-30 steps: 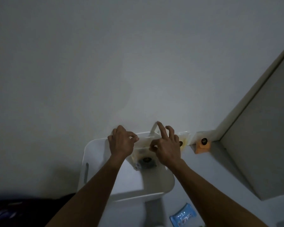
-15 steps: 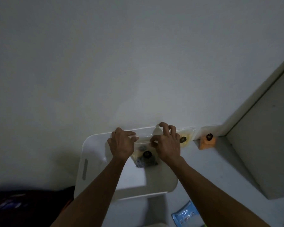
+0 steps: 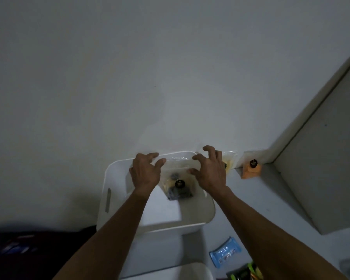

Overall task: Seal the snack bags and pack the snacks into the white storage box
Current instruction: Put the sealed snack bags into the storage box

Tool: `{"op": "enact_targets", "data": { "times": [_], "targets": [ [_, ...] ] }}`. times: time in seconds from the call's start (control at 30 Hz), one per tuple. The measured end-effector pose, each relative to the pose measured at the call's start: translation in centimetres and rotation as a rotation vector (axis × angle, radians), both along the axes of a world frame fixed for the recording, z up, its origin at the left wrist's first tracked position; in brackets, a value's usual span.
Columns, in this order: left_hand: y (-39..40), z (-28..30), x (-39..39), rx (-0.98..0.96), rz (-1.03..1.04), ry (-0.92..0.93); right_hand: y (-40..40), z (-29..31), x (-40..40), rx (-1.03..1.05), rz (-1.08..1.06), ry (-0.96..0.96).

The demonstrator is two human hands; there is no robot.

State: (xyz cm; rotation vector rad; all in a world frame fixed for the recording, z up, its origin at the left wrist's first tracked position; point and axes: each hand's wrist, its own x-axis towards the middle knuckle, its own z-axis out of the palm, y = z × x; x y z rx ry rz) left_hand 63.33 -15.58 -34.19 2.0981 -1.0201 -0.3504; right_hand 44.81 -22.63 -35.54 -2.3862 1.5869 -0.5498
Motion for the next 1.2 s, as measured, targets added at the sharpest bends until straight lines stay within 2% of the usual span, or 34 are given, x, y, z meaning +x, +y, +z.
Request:
{"op": "enact_targets", "data": {
  "times": [0.23,0.37,0.5,0.73,1.1,1.2],
  "targets": [
    [3.1,5.4,-1.7,-0.11,-0.035,-0.015,2.0,6.1,-5.3,0.081,-0.067,-0.168],
    [3.3,7.1,-5.6,-0.163,-0.114,-0.054,2.4,9.2,-10.6,0.058,-0.133,-0.154],
    [2.1,6.7,-11.1,-0.178,-0.209,-0.084,1.0,9.6,-16.2,0.078,-0.222,-0.099],
    [-3.6,2.7,-19.1,-0.039,-0.247,-0.1,-5.2,6.0,-23.2,0.169,-0.288,-0.045],
    [-10.7,-6.0,-21.0,0.233,0.069,0.019,-15.1,-2.6,-25.1,0.373,-0.292,-0.097],
    [-12.0,-7.1,-20.8,0.219,0.122,0.086,-16.5,-4.1,-24.6,0.419,-0.315,-0.145]
  ]
}}
